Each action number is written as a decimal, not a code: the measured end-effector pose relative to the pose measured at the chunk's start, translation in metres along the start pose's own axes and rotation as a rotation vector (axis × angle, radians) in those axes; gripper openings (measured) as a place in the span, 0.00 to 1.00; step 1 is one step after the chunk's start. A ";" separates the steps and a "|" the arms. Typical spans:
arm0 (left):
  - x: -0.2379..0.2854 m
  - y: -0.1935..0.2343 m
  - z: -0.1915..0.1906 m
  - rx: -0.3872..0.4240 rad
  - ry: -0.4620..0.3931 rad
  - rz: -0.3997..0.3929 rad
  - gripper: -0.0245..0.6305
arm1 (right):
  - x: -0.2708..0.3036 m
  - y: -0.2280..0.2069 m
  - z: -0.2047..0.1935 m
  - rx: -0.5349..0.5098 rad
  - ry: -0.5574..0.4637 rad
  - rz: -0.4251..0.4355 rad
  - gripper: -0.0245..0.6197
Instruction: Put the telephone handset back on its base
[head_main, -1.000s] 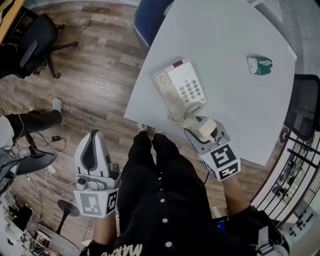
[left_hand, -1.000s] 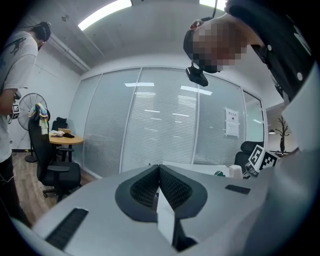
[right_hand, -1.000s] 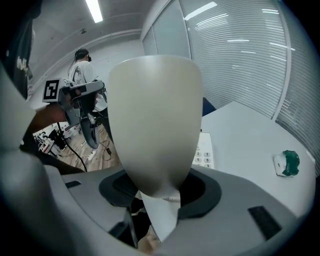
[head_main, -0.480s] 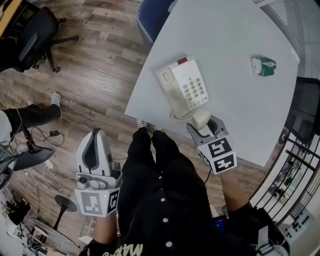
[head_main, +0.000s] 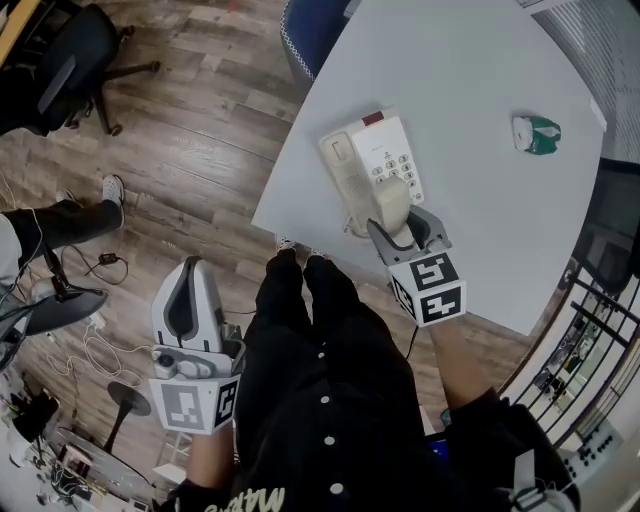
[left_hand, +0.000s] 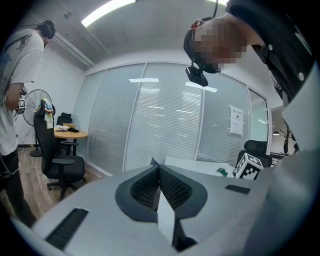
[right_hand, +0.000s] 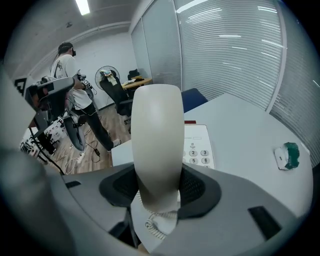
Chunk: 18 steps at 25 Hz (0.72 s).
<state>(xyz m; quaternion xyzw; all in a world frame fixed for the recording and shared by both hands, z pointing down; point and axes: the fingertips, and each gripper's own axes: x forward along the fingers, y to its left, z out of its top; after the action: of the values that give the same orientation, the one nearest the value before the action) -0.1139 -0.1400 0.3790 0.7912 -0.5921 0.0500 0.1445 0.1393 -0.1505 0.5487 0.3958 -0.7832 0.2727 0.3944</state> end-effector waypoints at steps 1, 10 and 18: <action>0.000 0.001 -0.001 -0.001 0.001 0.003 0.06 | 0.004 -0.001 0.002 0.001 -0.004 -0.002 0.39; 0.000 0.006 -0.010 -0.015 0.025 0.022 0.06 | 0.033 -0.004 0.017 0.027 -0.038 -0.032 0.39; 0.003 0.008 -0.020 -0.032 0.048 0.027 0.06 | 0.053 -0.006 0.022 0.052 -0.063 -0.069 0.39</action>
<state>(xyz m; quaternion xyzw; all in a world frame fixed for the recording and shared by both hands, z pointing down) -0.1191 -0.1389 0.4004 0.7793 -0.5998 0.0614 0.1705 0.1159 -0.1910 0.5814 0.4410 -0.7737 0.2668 0.3684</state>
